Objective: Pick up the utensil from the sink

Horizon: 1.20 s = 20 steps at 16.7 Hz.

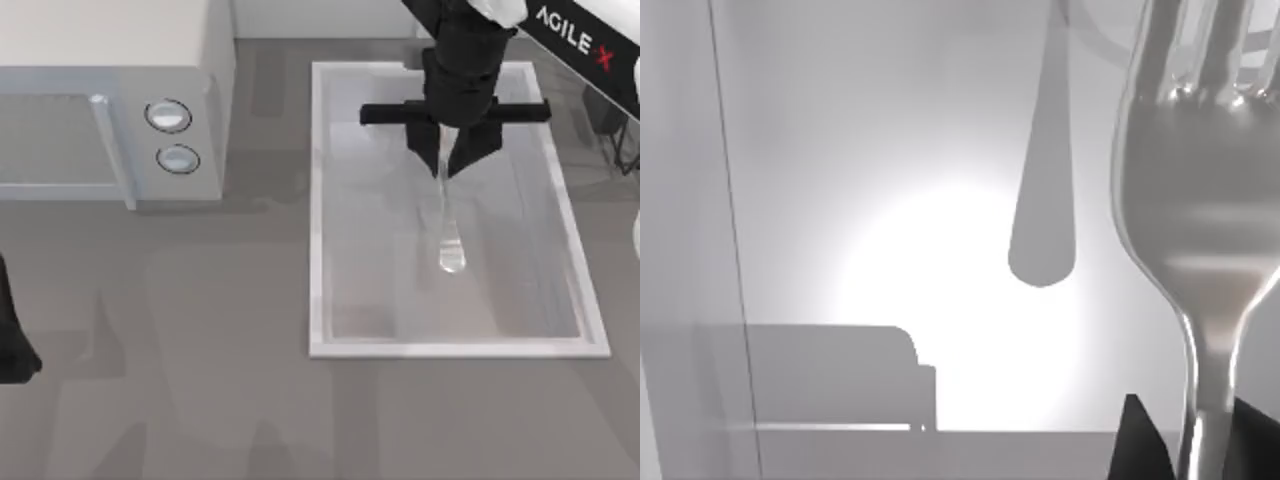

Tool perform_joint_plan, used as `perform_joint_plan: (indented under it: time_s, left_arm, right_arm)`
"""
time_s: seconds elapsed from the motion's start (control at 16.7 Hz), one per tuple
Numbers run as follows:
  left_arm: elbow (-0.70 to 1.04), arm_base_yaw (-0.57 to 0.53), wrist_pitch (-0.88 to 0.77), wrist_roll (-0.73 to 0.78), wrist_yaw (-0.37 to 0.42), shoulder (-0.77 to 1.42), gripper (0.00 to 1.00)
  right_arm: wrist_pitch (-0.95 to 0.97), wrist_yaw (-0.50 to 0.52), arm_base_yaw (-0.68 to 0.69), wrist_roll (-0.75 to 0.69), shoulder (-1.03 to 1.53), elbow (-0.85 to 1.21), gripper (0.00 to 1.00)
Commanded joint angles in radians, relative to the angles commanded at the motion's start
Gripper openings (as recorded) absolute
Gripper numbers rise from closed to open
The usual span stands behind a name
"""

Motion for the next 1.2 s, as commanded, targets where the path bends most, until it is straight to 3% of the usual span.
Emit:
perform_joint_plan:
  time_s: [0.42,0.96,1.2]
  left_arm:
    - [0.000,0.000,0.000,0.000,0.000,0.000,1.00]
    - [0.000,0.000,0.000,0.000,0.000,0.000,1.00]
    - [0.000,0.000,0.000,0.000,0.000,0.000,1.00]
  right_arm:
    - [0.015,-0.004,-0.057,-0.058,-0.108,-0.112,0.00]
    - [0.060,-0.019,-0.342,-0.346,-0.694,-0.801,0.00]
    - [0.073,-0.024,-0.441,-0.445,-0.875,-0.988,0.00]
